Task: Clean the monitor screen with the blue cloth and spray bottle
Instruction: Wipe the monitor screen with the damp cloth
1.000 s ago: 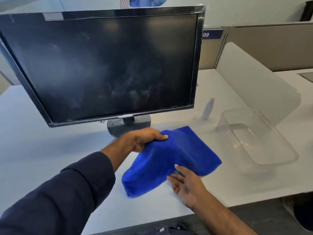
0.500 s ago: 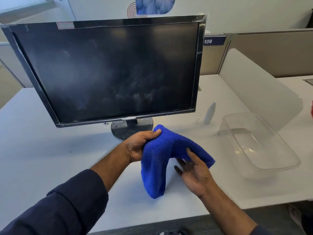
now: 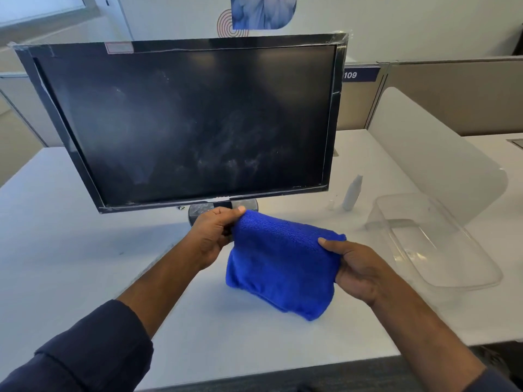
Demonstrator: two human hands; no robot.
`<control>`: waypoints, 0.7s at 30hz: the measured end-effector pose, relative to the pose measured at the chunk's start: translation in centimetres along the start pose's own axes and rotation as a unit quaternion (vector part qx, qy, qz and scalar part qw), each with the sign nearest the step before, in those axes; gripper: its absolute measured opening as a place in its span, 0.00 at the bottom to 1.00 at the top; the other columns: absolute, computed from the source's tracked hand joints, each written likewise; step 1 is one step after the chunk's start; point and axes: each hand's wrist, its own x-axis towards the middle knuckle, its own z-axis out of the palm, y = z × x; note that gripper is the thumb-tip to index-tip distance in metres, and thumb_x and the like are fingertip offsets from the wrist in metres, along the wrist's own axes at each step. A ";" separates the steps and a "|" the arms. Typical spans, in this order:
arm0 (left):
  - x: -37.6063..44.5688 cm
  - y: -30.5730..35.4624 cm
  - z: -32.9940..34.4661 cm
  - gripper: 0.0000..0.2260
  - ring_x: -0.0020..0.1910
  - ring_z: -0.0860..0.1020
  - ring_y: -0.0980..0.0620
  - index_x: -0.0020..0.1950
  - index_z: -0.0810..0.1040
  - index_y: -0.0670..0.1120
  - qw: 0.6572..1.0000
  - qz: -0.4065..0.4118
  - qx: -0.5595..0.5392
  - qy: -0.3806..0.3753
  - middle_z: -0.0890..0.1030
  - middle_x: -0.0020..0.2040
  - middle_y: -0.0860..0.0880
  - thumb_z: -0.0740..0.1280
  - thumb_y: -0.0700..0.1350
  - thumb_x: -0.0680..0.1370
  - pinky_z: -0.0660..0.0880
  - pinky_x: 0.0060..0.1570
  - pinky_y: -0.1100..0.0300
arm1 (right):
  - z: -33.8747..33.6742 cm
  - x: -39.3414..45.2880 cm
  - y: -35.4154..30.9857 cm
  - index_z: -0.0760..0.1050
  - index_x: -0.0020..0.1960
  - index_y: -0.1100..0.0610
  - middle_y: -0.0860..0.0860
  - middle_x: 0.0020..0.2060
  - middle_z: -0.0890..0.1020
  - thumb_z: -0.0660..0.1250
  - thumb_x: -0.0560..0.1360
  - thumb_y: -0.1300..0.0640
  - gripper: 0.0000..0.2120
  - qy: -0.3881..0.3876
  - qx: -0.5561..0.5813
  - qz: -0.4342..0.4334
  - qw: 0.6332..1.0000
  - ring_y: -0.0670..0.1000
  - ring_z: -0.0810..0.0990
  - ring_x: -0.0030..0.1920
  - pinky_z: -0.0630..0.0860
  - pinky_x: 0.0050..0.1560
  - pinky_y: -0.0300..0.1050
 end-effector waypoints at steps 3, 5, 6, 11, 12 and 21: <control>-0.4 0.6 -0.2 0.05 0.43 0.78 0.49 0.41 0.78 0.45 0.999 0.027 0.024 0.020 0.81 0.40 0.46 0.71 0.39 0.76 0.78 0.45 0.56 | 0.3 0.1 -1.5 0.79 0.56 0.66 0.60 0.52 0.84 0.72 0.70 0.70 0.15 0.042 -0.047 0.010 0.998 0.58 0.82 0.51 0.79 0.48 0.51; -0.7 0.8 -0.2 0.03 0.45 0.80 0.49 0.46 0.80 0.44 0.998 0.032 0.049 0.028 0.82 0.44 0.46 0.70 0.37 0.77 0.79 0.47 0.56 | 0.4 0.3 -2.1 0.79 0.54 0.67 0.61 0.52 0.84 0.74 0.68 0.70 0.14 0.074 -0.082 -0.005 0.994 0.58 0.82 0.52 0.79 0.51 0.52; -0.8 0.8 -0.3 0.03 0.47 0.81 0.49 0.48 0.81 0.44 0.997 0.037 0.066 0.030 0.83 0.46 0.46 0.70 0.37 0.77 0.80 0.47 0.57 | 0.4 0.5 -2.3 0.80 0.53 0.67 0.61 0.52 0.83 0.75 0.68 0.69 0.14 0.090 -0.097 -0.018 0.991 0.59 0.81 0.52 0.79 0.53 0.53; -1.3 0.7 -0.6 0.04 0.48 0.83 0.46 0.49 0.84 0.46 0.975 0.107 0.189 0.047 0.85 0.46 0.46 0.72 0.39 0.76 0.80 0.43 0.62 | 1.0 0.4 -2.5 0.75 0.64 0.54 0.54 0.59 0.79 0.78 0.68 0.60 0.26 0.134 -0.218 -0.134 0.957 0.58 0.78 0.58 0.77 0.61 0.57; -1.5 0.7 -0.5 0.05 0.47 0.84 0.48 0.49 0.84 0.47 0.970 0.120 0.207 0.043 0.86 0.45 0.47 0.74 0.40 0.75 0.80 0.42 0.63 | 1.2 0.2 -2.5 0.74 0.64 0.49 0.51 0.60 0.77 0.76 0.71 0.59 0.24 0.131 -0.251 -0.158 0.946 0.57 0.77 0.59 0.77 0.61 0.57; -1.7 1.0 -0.1 0.16 0.36 0.77 0.58 0.58 0.82 0.46 0.905 0.205 0.369 0.054 0.82 0.41 0.54 0.76 0.36 0.72 0.80 0.42 0.65 | 3.3 -1.7 -3.2 0.67 0.72 0.48 0.50 0.60 0.75 0.75 0.72 0.62 0.33 0.019 -0.508 -0.190 0.840 0.53 0.76 0.58 0.76 0.61 0.50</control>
